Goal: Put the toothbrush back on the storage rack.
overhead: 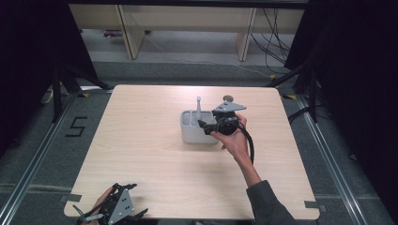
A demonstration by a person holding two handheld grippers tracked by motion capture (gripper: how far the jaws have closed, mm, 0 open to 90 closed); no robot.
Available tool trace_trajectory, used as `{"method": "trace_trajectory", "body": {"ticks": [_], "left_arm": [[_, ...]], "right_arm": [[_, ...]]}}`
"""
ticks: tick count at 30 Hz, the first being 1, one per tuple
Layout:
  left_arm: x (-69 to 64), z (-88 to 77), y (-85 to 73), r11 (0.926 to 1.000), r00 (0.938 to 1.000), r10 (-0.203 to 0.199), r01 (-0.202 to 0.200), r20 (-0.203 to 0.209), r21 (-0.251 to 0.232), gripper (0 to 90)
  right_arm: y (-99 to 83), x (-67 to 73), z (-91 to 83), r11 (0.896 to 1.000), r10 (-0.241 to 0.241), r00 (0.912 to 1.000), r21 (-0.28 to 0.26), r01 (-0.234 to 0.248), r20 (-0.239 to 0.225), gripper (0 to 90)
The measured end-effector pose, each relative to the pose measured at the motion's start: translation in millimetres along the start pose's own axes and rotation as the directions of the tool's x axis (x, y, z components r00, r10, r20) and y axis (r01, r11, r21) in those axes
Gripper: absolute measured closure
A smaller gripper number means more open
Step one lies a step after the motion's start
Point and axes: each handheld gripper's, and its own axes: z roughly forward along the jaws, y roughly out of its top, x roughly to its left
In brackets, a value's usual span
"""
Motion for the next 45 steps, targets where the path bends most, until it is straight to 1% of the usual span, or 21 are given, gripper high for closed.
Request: {"method": "trace_trajectory", "body": {"ticks": [3, 4, 9, 10, 15, 17, 20, 21, 22, 24, 26, 27, 28, 30, 32, 34, 35, 37, 39, 40, 45], "left_arm": [[-0.2, -0.5, 0.3, 1.0000, 1.0000, -0.002, 0.002, 0.002, 0.002, 14.9], [-0.1, -0.6, 0.2, 1.0000, 1.0000, -0.002, 0.002, 0.001, 0.002, 15.0], [0.0, -0.3, 0.2, 1.0000, 1.0000, -0.003, 0.003, -0.001, -0.002, 14.9], [-0.1, -0.2, 0.0, 1.0000, 1.0000, -0.005, 0.005, 0.000, -0.005, 15.0], [0.0, -0.4, 0.2, 1.0000, 1.0000, -0.004, 0.004, 0.001, -0.005, 14.9], [0.0, -0.3, 0.2, 1.0000, 1.0000, -0.002, 0.002, -0.001, -0.002, 14.9], [0.0, -0.2, 0.0, 1.0000, 1.0000, -0.004, 0.004, 0.000, -0.006, 14.9], [0.3, -0.4, 0.1, 1.0000, 1.0000, 0.002, -0.002, -0.002, 0.001, 15.0], [0.1, -0.4, 0.0, 1.0000, 1.0000, 0.000, 0.000, -0.001, -0.002, 15.0], [0.7, -1.4, 0.3, 0.9999, 1.0000, 0.009, -0.009, 0.003, 0.011, 14.9], [0.5, -0.7, 0.2, 1.0000, 1.0000, 0.005, -0.005, 0.002, 0.004, 14.9], [0.6, -0.8, 0.1, 1.0000, 1.0000, 0.007, -0.007, 0.002, 0.004, 15.0], [0.7, -1.1, 0.3, 0.9999, 0.9999, 0.010, -0.010, 0.003, 0.009, 14.9], [0.9, -1.6, 0.6, 0.9998, 0.9999, 0.013, -0.013, 0.002, 0.015, 14.9], [-0.4, -0.2, 0.2, 1.0000, 0.9998, 0.003, -0.003, -0.020, -0.001, 14.9], [0.5, -1.1, 0.2, 1.0000, 1.0000, 0.003, -0.003, -0.002, 0.006, 15.0], [0.7, -1.5, 0.2, 0.9999, 1.0000, 0.004, -0.004, 0.000, 0.011, 15.0], [0.9, -1.0, 0.2, 1.0000, 1.0000, 0.005, -0.005, -0.005, 0.006, 14.9], [-0.2, -0.6, 0.3, 1.0000, 0.9999, 0.006, -0.006, -0.013, 0.002, 15.0], [-0.1, -0.7, 0.5, 1.0000, 0.9999, 0.006, -0.006, -0.012, 0.002, 15.0], [0.8, -2.4, 0.9, 0.9997, 0.9999, 0.014, -0.014, 0.007, 0.018, 14.9]], "right_arm": [[-0.9, 1.9, -1.8, 1.000, 0.029, 0.9996, 0.009, -0.029, -0.003, 28.8], [-0.7, 1.0, -3.4, 1.000, 0.003, 1.0000, 0.007, -0.003, 0.005, 28.4], [-1.5, 2.2, -4.8, 1.000, 0.001, 1.0000, 0.002, -0.001, -0.001, 27.2], [-1.9, 3.7, -5.3, 1.000, 0.020, 0.9998, 0.003, -0.020, 0.001, 26.6], [-1.7, 5.0, -12.3, 1.000, 0.000, 1.0000, 0.017, 0.000, -0.003, 25.7], [-2.6, 7.3, -14.1, 1.000, 0.019, 0.9998, 0.015, -0.019, -0.012, 25.5], [-4.2, 9.3, -18.6, 0.999, -0.010, 0.9998, 0.037, 0.011, -0.019, 25.5], [-5.9, 11.6, -20.1, 0.999, 0.009, 0.9997, 0.041, -0.009, -0.022, 25.0], [-8.7, 11.5, -23.0, 0.999, -0.017, 0.9997, 0.041, 0.018, -0.018, 24.4], [-11.2, 10.5, -27.4, 0.998, -0.027, 0.9995, 0.056, 0.028, -0.018, 24.1], [-12.5, 10.2, -28.4, 0.998, -0.025, 0.9995, 0.054, 0.026, -0.020, 23.9], [-14.1, 11.5, -29.5, 0.998, -0.002, 0.9999, 0.055, 0.003, -0.016, 23.8], [-14.7, 9.7, -30.5, 0.999, -0.030, 0.9995, 0.045, 0.031, -0.007, 23.8], [-16.2, 12.2, -33.7, 0.998, 0.004, 0.9999, 0.059, -0.004, -0.009, 23.7], [-17.7, 11.7, -35.8, 0.998, -0.024, 0.9993, 0.053, 0.025, -0.029, 23.6], [-18.5, 14.2, -37.2, 0.998, 0.001, 0.9997, 0.057, 0.000, -0.024, 23.5], [-18.7, 13.0, -37.9, 0.998, -0.026, 0.9994, 0.058, 0.027, -0.025, 23.3], [-20.4, 13.6, -38.8, 0.998, -0.033, 0.9989, 0.049, 0.035, -0.032, 23.2], [-22.8, 17.1, -43.3, 0.998, -0.009, 0.9999, 0.069, 0.010, -0.015, 22.7], [-25.4, 17.1, -45.7, 0.997, -0.029, 0.9993, 0.069, 0.031, -0.025, 22.7], [-30.6, 17.7, -50.9, 0.996, -0.038, 0.9989, 0.076, 0.040, -0.028, 22.5]]}}
